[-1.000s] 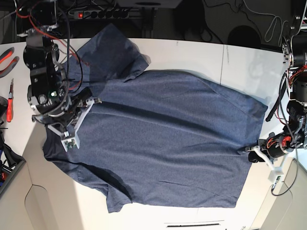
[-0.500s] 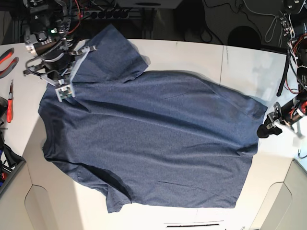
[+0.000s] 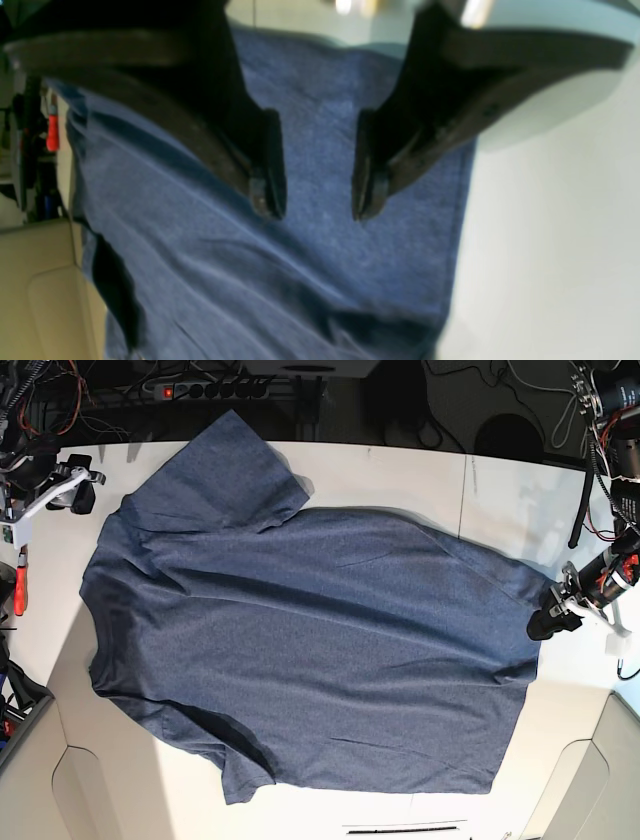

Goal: Layout the t-shirt on the table in an organized manner, then fold the t-shirt properly
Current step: 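Release the shirt and move both grippers to the shirt's shoulder edges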

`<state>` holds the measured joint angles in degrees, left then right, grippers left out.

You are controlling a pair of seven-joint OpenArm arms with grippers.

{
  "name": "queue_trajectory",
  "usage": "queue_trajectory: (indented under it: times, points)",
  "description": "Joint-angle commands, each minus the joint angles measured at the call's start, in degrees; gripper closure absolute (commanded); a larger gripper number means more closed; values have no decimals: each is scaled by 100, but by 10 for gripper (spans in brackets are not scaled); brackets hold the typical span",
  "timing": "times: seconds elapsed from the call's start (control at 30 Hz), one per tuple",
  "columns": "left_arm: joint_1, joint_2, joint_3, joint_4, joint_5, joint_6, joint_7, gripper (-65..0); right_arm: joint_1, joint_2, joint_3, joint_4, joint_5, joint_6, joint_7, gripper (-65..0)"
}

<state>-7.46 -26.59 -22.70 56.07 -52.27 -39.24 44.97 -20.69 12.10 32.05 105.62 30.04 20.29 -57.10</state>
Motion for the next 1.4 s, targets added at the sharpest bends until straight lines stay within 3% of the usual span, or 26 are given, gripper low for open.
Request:
queue_trajectory:
  times: [0.0, 0.07, 0.27, 0.4, 0.6, 0.77, 0.83, 0.9, 0.93, 1.03, 1.27, 1.37]
  points:
    - [-101, -28, -26, 162, -76, -76, -101, -257, 57, -11, 111, -81, 299, 184, 76, -270]
    - [-96, 111, -26, 227, -20, -76, -101, -256, 136, -87, 186, -435, 608, 404, 79, -270]
    - [-92, 468, -24, 269, -11, -76, -96, -256, 422, -87, -39, -1145, 426, 420, 98, -270]
    - [-94, 507, -24, 269, 46, -76, -98, -256, 446, -87, -439, -1311, 72, 413, 293, -270]
    - [-92, 496, -24, 271, 68, -76, -98, -256, 498, -94, -1147, -1327, 52, 404, 472, -270]
    - [-92, 496, -26, 271, 72, -76, -96, -256, 509, -315, -1344, -1327, 61, 409, 592, -269]
    - [-94, 494, -26, 271, 72, -76, -98, -256, 509, -407, -1344, -1327, 61, 490, 588, -212]
    - [-94, 466, -26, 271, 70, -76, -101, -256, 509, -459, -1344, -1327, 61, 505, 590, -40]
    - [-94, 433, -26, 273, 66, -76, -103, -256, 509, -468, -1344, -1327, 61, 503, 588, 0]
    - [-92, 278, -122, 275, 66, -76, -144, -256, 509, -463, -1342, -1322, 48, 503, 586, 0]
    - [186, 166, -1274, 275, 68, -76, -127, -256, 481, -450, -1331, -1294, 37, 505, 131, 0]
    - [470, 162, -1445, 275, 136, -76, 87, -258, 479, -448, -1331, -1283, 35, 505, 74, 0]
